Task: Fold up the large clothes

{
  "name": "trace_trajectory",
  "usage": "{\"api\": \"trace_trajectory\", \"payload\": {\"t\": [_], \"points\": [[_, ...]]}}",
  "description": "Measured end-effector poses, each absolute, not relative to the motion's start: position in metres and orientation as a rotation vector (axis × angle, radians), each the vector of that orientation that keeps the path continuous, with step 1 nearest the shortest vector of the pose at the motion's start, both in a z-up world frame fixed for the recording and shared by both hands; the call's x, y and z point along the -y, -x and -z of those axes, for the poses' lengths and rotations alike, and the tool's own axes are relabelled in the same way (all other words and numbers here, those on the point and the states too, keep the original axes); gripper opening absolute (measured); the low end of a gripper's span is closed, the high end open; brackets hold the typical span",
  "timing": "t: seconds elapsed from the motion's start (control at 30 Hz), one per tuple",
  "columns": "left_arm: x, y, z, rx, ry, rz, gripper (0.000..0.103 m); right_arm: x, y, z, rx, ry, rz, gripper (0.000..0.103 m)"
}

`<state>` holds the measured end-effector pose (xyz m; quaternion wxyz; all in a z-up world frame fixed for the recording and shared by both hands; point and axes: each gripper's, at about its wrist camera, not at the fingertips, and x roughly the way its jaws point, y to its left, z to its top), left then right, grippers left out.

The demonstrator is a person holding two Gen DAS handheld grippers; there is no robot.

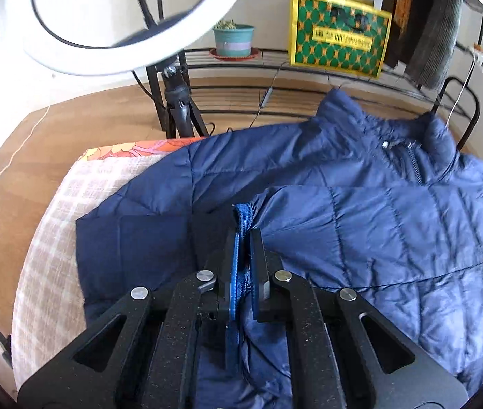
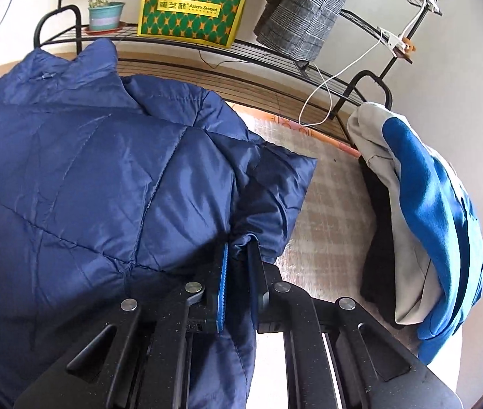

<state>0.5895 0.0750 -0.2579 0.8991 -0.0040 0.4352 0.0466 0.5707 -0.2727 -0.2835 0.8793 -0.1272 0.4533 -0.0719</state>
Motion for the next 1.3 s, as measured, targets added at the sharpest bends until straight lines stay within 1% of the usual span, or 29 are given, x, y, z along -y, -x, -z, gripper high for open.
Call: {"api": "trace_trajectory", "payload": {"t": [0.07, 0.1, 0.13, 0.17, 0.2, 0.27, 0.37, 0.53, 0.63, 0.9, 1.17, 1.23, 1.27, 1.3], "points": [[-0.075, -0.588, 0.262, -0.905, 0.007, -0.099, 0.006, 0.27, -0.573, 0.284, -0.945, 0.278, 0.159, 0.009], [-0.075, -0.585, 0.264, -0.911, 0.003, -0.11, 0.013, 0.269, -0.574, 0.284, -0.946, 0.289, 0.16, 0.009], [-0.076, -0.585, 0.263, -0.914, 0.0, -0.115, 0.024, 0.267, -0.574, 0.284, -0.947, 0.302, 0.159, 0.009], [-0.078, -0.584, 0.262, -0.915, -0.007, -0.126, 0.03, 0.267, -0.574, 0.284, -0.948, 0.309, 0.157, 0.009], [-0.081, -0.582, 0.261, -0.912, -0.007, -0.147, 0.039, 0.267, -0.574, 0.284, -0.949, 0.31, 0.154, 0.01], [-0.09, -0.575, 0.253, -0.896, 0.027, -0.153, 0.039, 0.27, -0.572, 0.281, -0.943, 0.287, 0.148, 0.013], [-0.104, -0.558, 0.233, -0.872, 0.077, -0.148, 0.039, 0.279, -0.567, 0.274, -0.935, 0.224, 0.142, 0.026], [-0.113, -0.523, 0.201, -0.837, 0.085, -0.133, 0.039, 0.288, -0.544, 0.254, -0.912, 0.173, 0.104, 0.028], [-0.118, -0.494, 0.18, -0.814, 0.095, -0.125, 0.039, 0.295, -0.525, 0.237, -0.884, 0.132, 0.093, 0.035], [-0.131, -0.406, 0.129, -0.765, 0.1, -0.123, 0.039, 0.316, -0.464, 0.186, -0.813, 0.026, 0.049, 0.036], [-0.14, -0.326, 0.109, -0.768, 0.126, -0.098, 0.039, 0.318, -0.396, 0.144, -0.746, 0.008, 0.001, 0.036], [-0.141, -0.305, 0.107, -0.772, 0.131, -0.086, 0.039, 0.317, -0.38, 0.134, -0.729, -0.003, -0.013, 0.037], [-0.142, -0.293, 0.106, -0.773, 0.135, -0.078, 0.04, 0.317, -0.372, 0.129, -0.72, -0.006, -0.017, 0.039], [-0.141, -0.288, 0.106, -0.775, 0.135, -0.072, 0.043, 0.316, -0.363, 0.126, -0.71, -0.009, -0.019, 0.042]]}}
